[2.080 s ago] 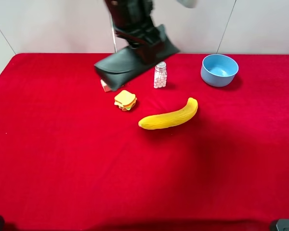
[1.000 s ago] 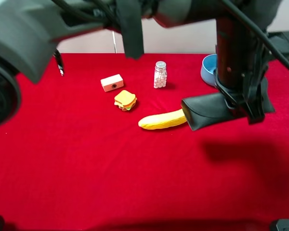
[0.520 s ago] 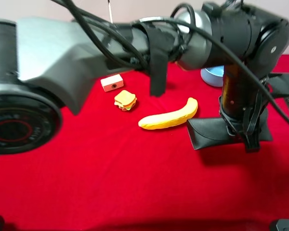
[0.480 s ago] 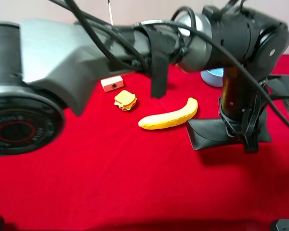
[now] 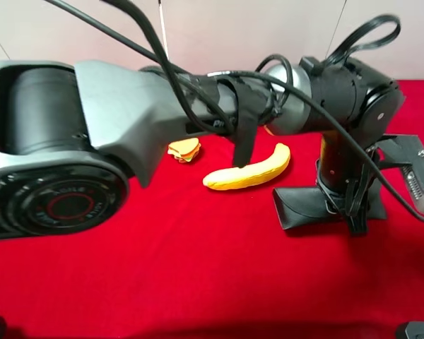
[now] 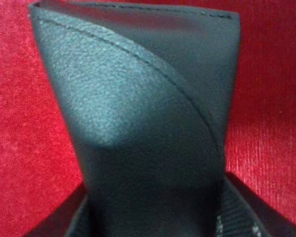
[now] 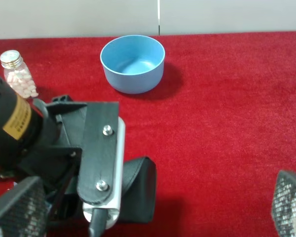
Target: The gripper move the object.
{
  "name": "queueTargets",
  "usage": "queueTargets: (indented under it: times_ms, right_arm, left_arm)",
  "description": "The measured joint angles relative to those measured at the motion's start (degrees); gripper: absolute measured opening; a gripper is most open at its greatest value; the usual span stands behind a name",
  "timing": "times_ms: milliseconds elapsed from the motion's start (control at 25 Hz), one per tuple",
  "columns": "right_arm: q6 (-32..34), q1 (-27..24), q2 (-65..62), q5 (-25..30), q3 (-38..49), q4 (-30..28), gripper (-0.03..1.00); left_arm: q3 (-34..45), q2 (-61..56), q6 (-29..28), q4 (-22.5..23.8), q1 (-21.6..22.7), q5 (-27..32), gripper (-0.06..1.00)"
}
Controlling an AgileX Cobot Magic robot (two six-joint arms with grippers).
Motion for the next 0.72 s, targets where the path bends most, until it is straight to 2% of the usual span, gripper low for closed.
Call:
queueTargets:
  times_ms: [720]
  right_arm:
    - [0.0,0.0,0.0,0.0,0.0,0.41,0.69]
  left_arm:
    - [0.23,1.43,0.0,0.0,0.0,-1.41,0.48]
